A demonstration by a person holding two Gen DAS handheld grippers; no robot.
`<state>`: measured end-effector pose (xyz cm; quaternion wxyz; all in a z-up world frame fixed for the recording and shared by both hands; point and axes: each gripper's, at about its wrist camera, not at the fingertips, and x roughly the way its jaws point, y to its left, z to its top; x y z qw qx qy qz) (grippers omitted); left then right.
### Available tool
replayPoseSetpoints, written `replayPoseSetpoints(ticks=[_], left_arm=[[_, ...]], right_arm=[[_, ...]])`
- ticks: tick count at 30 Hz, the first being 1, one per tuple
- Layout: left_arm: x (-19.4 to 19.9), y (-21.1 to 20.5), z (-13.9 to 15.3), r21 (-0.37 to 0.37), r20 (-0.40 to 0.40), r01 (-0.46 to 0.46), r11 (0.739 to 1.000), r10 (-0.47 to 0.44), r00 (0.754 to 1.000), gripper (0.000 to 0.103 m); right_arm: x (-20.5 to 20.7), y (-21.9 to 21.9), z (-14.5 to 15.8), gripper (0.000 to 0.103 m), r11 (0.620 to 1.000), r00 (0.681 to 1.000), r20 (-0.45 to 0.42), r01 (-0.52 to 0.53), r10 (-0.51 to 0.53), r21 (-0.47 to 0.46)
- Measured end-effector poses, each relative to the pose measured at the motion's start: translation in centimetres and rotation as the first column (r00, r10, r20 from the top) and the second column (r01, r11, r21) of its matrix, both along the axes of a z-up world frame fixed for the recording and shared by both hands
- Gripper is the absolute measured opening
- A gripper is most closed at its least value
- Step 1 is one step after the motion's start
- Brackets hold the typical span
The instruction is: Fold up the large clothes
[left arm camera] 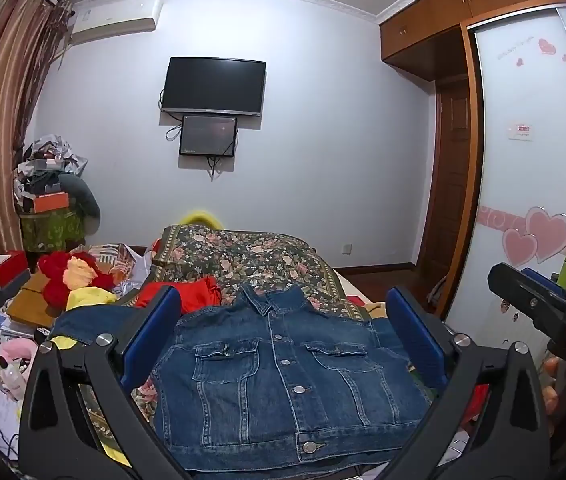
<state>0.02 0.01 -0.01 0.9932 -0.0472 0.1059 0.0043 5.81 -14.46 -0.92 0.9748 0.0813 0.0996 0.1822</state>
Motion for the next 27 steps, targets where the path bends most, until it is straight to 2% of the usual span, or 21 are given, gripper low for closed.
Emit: replayPoseSetpoints(ticks=[27], left_arm=[[0.27, 0.18, -0.06, -0.002, -0.003, 0.005, 1.0, -0.005, 1.0, 0.103]], right_arm=[[0.79, 0.25, 0.26, 0.103, 1.0, 0.999, -0.03, -0.012, 0.011, -0.009]])
